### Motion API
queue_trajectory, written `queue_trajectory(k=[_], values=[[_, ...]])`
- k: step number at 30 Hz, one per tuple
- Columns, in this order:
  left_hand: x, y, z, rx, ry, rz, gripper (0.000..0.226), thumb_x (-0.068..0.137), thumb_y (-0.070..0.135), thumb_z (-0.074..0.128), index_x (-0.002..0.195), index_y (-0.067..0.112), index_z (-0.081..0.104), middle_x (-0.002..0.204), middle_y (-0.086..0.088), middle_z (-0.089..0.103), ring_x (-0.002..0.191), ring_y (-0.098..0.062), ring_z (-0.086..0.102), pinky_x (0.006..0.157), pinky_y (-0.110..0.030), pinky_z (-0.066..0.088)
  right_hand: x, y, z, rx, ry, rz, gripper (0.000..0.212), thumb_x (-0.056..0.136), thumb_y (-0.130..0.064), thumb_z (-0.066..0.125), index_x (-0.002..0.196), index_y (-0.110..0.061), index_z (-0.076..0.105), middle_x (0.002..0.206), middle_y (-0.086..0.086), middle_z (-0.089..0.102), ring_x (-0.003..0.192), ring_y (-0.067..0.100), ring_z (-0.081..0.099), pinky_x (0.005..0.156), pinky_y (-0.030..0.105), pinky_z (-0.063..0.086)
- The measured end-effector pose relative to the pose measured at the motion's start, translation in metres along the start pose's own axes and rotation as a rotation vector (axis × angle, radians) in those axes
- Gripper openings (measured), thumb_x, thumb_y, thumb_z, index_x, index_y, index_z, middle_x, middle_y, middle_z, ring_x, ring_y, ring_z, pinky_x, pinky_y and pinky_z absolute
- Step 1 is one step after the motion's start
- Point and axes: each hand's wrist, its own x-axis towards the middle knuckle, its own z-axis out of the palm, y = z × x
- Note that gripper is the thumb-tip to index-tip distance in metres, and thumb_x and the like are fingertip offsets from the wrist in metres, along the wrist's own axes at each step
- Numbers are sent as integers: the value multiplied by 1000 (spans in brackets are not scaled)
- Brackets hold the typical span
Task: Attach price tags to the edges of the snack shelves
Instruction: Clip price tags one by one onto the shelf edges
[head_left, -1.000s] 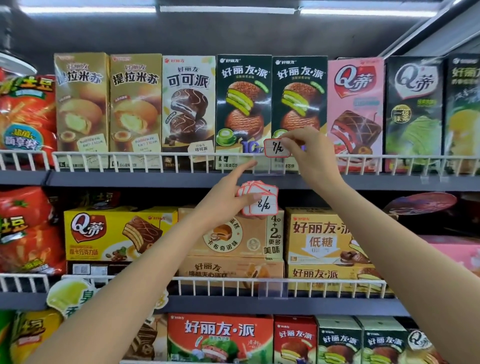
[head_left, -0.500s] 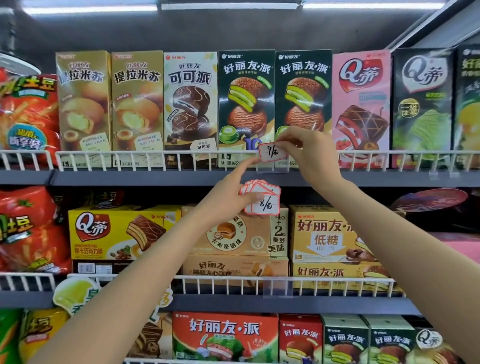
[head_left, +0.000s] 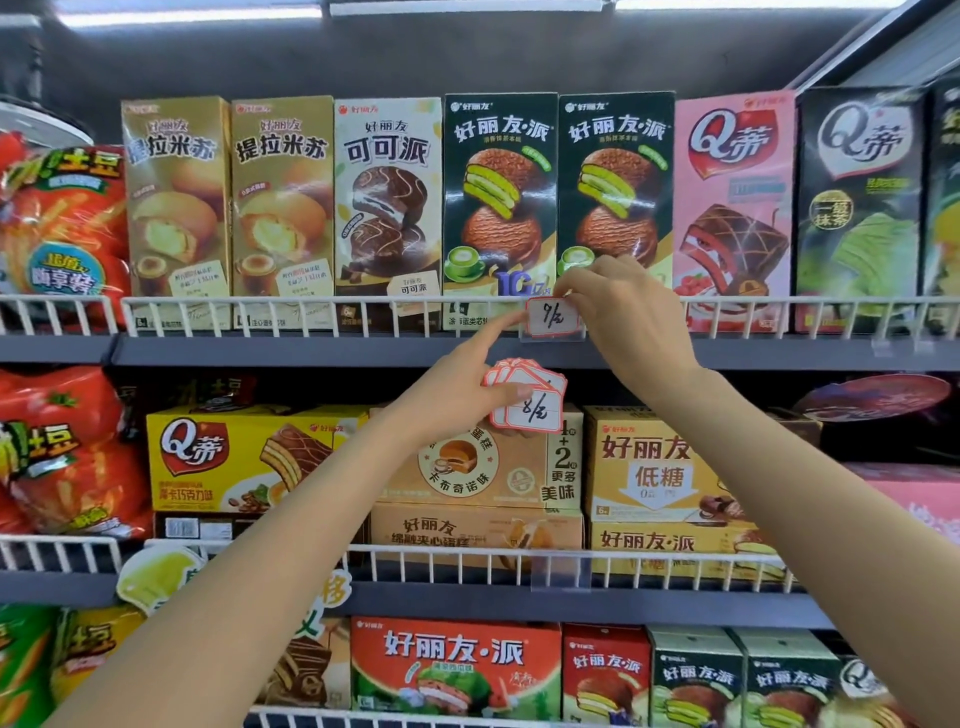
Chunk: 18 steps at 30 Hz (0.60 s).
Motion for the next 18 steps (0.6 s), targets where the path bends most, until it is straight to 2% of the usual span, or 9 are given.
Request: queue_trajectory(k=[3, 8, 12, 15, 18], values=[[0, 0, 0, -4, -2, -11, 72, 87, 26, 64, 139, 48, 20, 127, -11, 58, 95, -26, 65, 92, -49, 50, 0, 0, -3, -57, -42, -23, 18, 79, -4, 66, 96, -9, 67, 85, 14, 62, 82, 33, 54, 50, 33, 37], [2, 0, 0, -27, -4, -14, 71, 87, 25, 64, 136, 52, 21, 120, -8, 61, 92, -31, 66, 88, -52, 51, 0, 1, -4, -103, -44, -32, 15, 77, -5, 69, 92, -9, 68, 81, 13, 63, 79, 33, 54, 50, 30, 31], [3, 0, 0, -31, -7, -23, 71, 87, 24, 64, 138, 49, 22, 121, -12, 61, 92, -32, 66, 89, -52, 50, -2, 2, -5, -142, -54, -22, 14, 81, -7, 65, 95, -9, 68, 85, 12, 63, 83, 30, 54, 52, 30, 31], [3, 0, 0, -20, -7, -22, 71, 87, 24, 64, 138, 49, 22, 115, -9, 62, 92, -34, 65, 89, -52, 50, -4, 2, -3, -61, -27, 30, 15, 88, -9, 56, 98, -7, 68, 89, 12, 63, 88, 30, 54, 54, 31, 32], [4, 0, -1, -18, -9, -25, 71, 86, 25, 65, 138, 49, 22, 131, -7, 55, 94, -31, 64, 90, -52, 50, -6, 1, -3, -11, -23, 60, 18, 91, -10, 52, 100, -8, 67, 88, 13, 63, 87, 30, 54, 55, 33, 38]])
